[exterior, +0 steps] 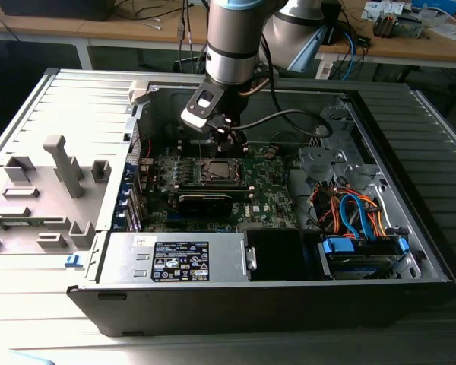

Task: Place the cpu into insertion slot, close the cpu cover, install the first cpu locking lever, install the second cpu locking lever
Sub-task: 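Install the first cpu locking lever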

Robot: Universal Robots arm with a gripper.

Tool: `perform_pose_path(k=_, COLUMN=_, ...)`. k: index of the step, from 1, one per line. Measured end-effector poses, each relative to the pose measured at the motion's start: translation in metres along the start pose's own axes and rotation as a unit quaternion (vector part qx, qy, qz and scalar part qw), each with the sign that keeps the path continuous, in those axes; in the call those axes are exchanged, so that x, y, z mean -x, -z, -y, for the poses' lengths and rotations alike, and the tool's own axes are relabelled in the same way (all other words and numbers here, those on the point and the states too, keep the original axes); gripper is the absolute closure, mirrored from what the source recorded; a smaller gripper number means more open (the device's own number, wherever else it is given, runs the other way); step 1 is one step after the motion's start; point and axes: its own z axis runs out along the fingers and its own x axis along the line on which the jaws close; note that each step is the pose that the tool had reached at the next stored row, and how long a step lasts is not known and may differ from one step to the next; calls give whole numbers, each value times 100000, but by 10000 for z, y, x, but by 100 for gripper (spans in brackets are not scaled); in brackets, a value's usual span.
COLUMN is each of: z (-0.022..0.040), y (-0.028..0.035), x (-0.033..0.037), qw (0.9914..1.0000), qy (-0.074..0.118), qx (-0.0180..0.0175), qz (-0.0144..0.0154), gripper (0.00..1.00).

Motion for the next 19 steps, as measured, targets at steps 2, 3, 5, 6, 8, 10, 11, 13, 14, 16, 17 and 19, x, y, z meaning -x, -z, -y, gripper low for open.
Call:
perform_pose_path(k=2, z=0, y=0, x=0, qw=100000, qy=189, qx=-4, qz=7, gripper=89)
perform_pose_path(k=3, z=0, y=0, x=0, qw=100000, qy=302, qx=-7, qz=11, gripper=89)
perform_pose_path(k=5, z=0, y=0, x=0, qw=99999, qy=520, qx=-16, qz=18, gripper=89)
perform_pose_path(k=6, z=0, y=0, x=0, qw=99998, qy=639, qx=-18, qz=22, gripper=89)
perform_pose_path(k=8, z=0, y=0, x=0, qw=99996, qy=882, qx=-25, qz=31, gripper=89)
perform_pose_path(k=10, z=0, y=0, x=0, qw=99992, qy=1239, qx=-35, qz=43, gripper=89)
perform_pose_path(k=11, z=0, y=0, x=0, qw=99990, qy=1442, qx=-43, qz=53, gripper=89)
perform_pose_path(k=13, z=0, y=0, x=0, qw=99986, qy=1677, qx=-45, qz=60, gripper=89)
perform_pose_path(k=14, z=0, y=0, x=0, qw=99985, qy=1743, qx=-51, qz=65, gripper=89)
perform_pose_path(k=16, z=0, y=0, x=0, qw=99982, qy=1886, qx=-55, qz=71, gripper=89)
perform_pose_path(k=17, z=0, y=0, x=0, qw=99980, qy=1987, qx=-59, qz=72, gripper=89)
perform_pose_path(k=19, z=0, y=0, x=0, qw=99976, qy=2176, qx=-62, qz=79, gripper=89)
